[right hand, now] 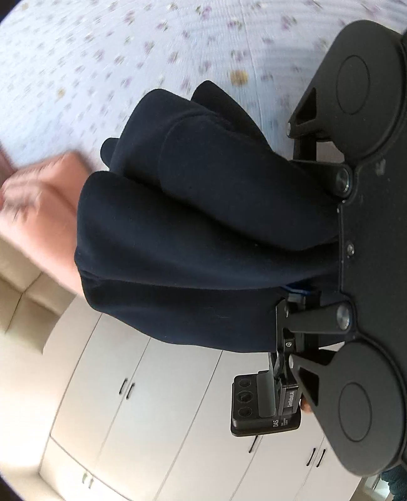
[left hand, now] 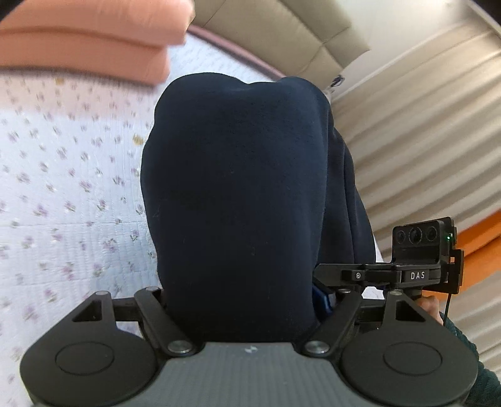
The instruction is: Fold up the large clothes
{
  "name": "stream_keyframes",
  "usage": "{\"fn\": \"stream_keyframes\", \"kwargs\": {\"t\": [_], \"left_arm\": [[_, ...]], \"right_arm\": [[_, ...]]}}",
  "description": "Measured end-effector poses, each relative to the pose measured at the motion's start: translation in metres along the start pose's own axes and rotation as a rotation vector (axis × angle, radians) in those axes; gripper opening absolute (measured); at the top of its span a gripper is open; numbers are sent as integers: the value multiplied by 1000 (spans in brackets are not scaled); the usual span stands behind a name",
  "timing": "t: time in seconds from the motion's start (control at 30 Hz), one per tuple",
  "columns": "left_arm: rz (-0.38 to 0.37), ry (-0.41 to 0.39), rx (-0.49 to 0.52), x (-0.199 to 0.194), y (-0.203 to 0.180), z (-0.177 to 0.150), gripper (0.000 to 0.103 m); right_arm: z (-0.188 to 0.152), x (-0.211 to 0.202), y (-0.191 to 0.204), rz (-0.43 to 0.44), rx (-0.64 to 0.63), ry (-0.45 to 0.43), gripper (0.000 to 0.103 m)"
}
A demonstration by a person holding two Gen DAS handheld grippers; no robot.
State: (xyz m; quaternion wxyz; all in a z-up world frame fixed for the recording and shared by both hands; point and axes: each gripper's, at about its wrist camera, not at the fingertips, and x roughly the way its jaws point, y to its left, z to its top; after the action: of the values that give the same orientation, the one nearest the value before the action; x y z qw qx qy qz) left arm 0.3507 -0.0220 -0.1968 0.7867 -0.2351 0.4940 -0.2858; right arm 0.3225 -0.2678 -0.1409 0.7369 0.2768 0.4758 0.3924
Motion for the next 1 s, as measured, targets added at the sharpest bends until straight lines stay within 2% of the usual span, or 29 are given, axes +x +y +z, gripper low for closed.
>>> {"fn": "stream_keyframes", "kwargs": {"t": [0.17,0.27,0.4,0.5,0.67,0.8,0.87,0.9,0.93,0.97,1.0], "left_arm": [[17,-11,63,-67,-25,-28,78],[21,-21,70,-98,-30,-55,79],[18,-22,3,-125,-21,-101,82],[14,-17,-50,-129,-4,-129,83],[49,1,-43,-107,19,-147,85],[119,30,6,-73,31,-135,88],[173,38,31,-51,34,-129,96],[212,45,48,-41,42,-127,97],[255,48,67,-32,47,-126,97],[309,40,89,-24,53,-125,97],[350,24,107,-20,58,-126,97]], "right_arm": [[-49,-10,64,8,-49,-46,56],[-77,-9,91,7,-66,-39,56],[-114,-1,115,4,-92,30,55],[-133,14,122,-5,-122,75,55],[-146,46,96,-8,-48,100,56],[-150,53,54,-24,8,72,55],[-145,58,28,-41,34,51,55],[-141,60,14,-64,29,51,56],[-139,66,5,-126,2,49,58],[-138,71,0,-191,-36,44,59],[-137,75,-8,-289,-107,33,64]]}}
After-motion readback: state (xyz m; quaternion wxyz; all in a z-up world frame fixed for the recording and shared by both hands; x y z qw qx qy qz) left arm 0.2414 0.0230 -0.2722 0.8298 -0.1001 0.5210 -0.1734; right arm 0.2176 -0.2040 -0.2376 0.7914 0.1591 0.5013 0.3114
